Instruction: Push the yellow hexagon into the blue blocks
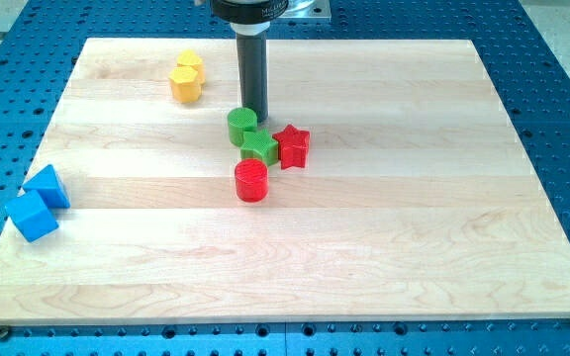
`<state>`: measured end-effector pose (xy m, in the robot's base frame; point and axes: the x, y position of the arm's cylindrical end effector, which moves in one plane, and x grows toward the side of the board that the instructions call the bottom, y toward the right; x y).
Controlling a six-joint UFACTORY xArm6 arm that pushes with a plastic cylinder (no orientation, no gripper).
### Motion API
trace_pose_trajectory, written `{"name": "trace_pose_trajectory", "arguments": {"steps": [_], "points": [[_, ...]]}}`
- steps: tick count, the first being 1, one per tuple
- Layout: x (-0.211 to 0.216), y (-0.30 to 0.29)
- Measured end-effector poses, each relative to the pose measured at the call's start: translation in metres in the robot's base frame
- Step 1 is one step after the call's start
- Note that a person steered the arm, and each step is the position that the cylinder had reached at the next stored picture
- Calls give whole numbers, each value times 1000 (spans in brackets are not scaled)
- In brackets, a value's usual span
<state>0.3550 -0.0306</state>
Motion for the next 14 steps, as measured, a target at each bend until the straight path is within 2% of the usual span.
{"name": "trace_pose_trajectory", "arguments": {"steps": [2, 3, 4, 5, 6, 7, 8, 9, 10, 12, 13, 14], "points": [[25, 56], [23, 60], [7, 24], [-59, 12], [-124, -32], [-154, -85], [-92, -116], [-51, -112], [-80, -96], [-80, -16], [-72, -3], [-50, -61]]}}
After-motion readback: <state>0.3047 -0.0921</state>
